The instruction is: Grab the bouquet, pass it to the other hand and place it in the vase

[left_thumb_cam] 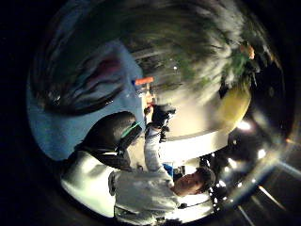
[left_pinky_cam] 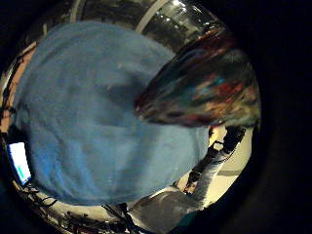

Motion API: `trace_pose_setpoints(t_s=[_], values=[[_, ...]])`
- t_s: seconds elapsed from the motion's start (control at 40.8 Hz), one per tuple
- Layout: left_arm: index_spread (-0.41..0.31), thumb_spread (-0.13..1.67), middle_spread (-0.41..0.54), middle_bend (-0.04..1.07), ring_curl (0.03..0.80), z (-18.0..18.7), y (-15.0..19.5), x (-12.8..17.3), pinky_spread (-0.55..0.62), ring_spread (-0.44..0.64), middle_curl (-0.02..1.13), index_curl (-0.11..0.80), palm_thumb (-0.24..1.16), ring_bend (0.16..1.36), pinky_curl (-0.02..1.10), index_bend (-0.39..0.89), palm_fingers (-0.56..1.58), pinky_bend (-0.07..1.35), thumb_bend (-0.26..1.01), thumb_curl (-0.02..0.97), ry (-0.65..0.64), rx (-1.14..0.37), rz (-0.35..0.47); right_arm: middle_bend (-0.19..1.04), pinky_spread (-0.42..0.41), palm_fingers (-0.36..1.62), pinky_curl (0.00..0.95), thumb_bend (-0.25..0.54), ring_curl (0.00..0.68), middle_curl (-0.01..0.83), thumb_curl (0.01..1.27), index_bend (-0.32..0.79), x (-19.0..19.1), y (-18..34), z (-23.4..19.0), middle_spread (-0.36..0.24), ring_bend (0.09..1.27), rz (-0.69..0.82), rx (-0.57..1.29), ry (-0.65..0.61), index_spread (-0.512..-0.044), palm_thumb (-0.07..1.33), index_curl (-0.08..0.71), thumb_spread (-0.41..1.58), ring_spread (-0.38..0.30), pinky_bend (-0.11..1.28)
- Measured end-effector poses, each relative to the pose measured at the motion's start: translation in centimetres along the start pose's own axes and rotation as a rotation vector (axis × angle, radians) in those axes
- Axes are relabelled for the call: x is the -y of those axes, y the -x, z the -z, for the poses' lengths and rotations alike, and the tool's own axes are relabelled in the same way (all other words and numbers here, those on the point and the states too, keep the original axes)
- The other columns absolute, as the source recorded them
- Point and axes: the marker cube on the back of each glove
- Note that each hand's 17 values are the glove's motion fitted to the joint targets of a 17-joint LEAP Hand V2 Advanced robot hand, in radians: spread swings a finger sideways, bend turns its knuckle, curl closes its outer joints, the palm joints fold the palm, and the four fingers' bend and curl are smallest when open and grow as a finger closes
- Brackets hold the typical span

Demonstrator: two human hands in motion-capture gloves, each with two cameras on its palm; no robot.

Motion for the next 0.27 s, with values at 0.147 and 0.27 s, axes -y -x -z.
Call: trace_pose_setpoints(t_s=[0.147, 0.27], values=[[0.234, 0.85, 0.326, 0.22, 0.316, 0.2, 2.2, -2.6, 0.33, 0.32, 0.36, 0.287, 0.31, 0.63, 0.33, 0.05, -0.18, 0.44, -0.05, 0.36, -0.034, -0.009, -0.029, 0.2, 0.216, 0.12, 0.331, -0.017, 0.293, 0.354, 0.36, 0.14, -0.7, -3.9, 0.9, 0.025, 0.56, -0.089, -0.026, -0.017, -0.335, 0.5, 0.185, 1.02, 0.073, 0.66], [0.275, 0.84, 0.407, 0.21, 0.3, 0.5, 2.1, -3.1, 0.4, 0.4, 0.34, 0.237, 0.3, 0.63, 0.32, 0.05, -0.15, 0.43, -0.04, 0.355, -0.032, -0.033, -0.09, 0.2, 0.216, 0.15, 0.327, -0.023, 0.288, 0.352, 0.36, 0.14, -0.3, -5.3, 1.0, 0.025, 0.54, -0.119, -0.034, -0.031, -0.333, 0.51, 0.197, 1.03, 0.07, 0.63]])
